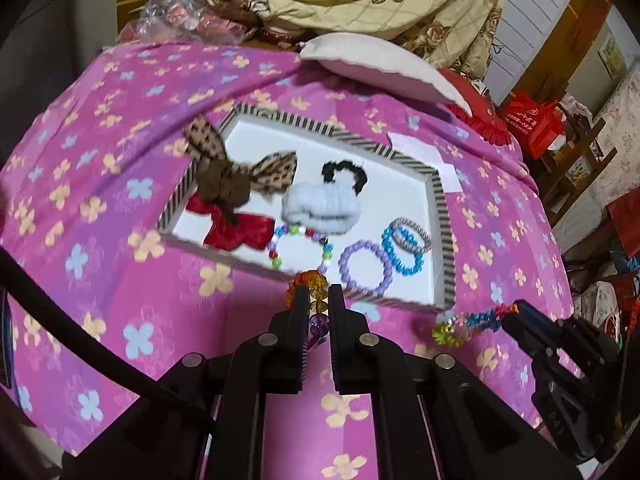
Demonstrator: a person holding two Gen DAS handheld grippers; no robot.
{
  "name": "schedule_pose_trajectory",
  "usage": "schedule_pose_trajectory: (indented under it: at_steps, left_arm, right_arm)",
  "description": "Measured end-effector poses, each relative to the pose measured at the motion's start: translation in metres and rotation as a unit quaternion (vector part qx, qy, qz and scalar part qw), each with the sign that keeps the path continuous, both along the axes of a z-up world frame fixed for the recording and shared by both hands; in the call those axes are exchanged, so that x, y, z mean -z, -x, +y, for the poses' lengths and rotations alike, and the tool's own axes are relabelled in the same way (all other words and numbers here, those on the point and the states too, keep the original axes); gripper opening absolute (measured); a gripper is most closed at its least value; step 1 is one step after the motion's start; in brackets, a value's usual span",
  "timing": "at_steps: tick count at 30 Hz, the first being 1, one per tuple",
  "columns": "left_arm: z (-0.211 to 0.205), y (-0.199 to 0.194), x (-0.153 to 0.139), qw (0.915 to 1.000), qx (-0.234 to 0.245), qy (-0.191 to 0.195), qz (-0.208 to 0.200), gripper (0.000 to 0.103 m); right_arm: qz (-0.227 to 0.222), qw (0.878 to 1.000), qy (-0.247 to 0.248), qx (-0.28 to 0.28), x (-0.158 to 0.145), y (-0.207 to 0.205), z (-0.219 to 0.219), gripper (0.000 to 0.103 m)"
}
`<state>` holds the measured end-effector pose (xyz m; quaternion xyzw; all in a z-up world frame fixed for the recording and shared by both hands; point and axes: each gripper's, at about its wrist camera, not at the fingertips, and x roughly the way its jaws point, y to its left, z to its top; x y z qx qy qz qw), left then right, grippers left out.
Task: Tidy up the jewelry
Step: 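Carry the rainbow and green flower bracelets into the tray and open both tools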
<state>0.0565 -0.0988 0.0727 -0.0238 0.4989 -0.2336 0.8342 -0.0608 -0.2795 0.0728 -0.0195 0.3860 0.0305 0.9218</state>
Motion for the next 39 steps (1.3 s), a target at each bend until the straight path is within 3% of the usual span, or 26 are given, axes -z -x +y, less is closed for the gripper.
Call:
schedule_pose_trajectory:
  at_steps: [11, 22, 28, 36, 39]
  left_arm:
    - [-0.034, -0.028, -0.006, 1.0, 0.002, -0.007, -0.006, 0.028]
    - [-0.053, -0.111, -0.003, 0.9989, -0.038, -0.028, -0.007, 0.028]
    - [-0.067, -0.155, 0.015, 0.9974, -0.06, -0.041, 0.001, 0.028]
    - [-0.106, -0.179, 0.052, 0.998, -0.044, -0.04, 0.022, 0.028]
    - [-0.11, -0.183, 0.065, 0.9972, -0.05, -0.048, 0.027, 0.028]
  right_arm:
    - [0.01, 1.0, -0.006, 0.006, -0.007, -0.085, -0.028, 0.013]
    - [0.043, 0.999, -0.027, 0.01, 0.034, -0.18, -0.042, 0.013]
    - [0.082, 0.995, -0.002, 0.051, 0.071, -0.201, -0.077, 0.013]
    - [0.099, 0.992, 0.038, 0.064, 0.091, -0.201, -0.093, 0.013]
    - [0.096, 0.993, 0.027, 0.06, 0.091, -0.195, -0.093, 0.02]
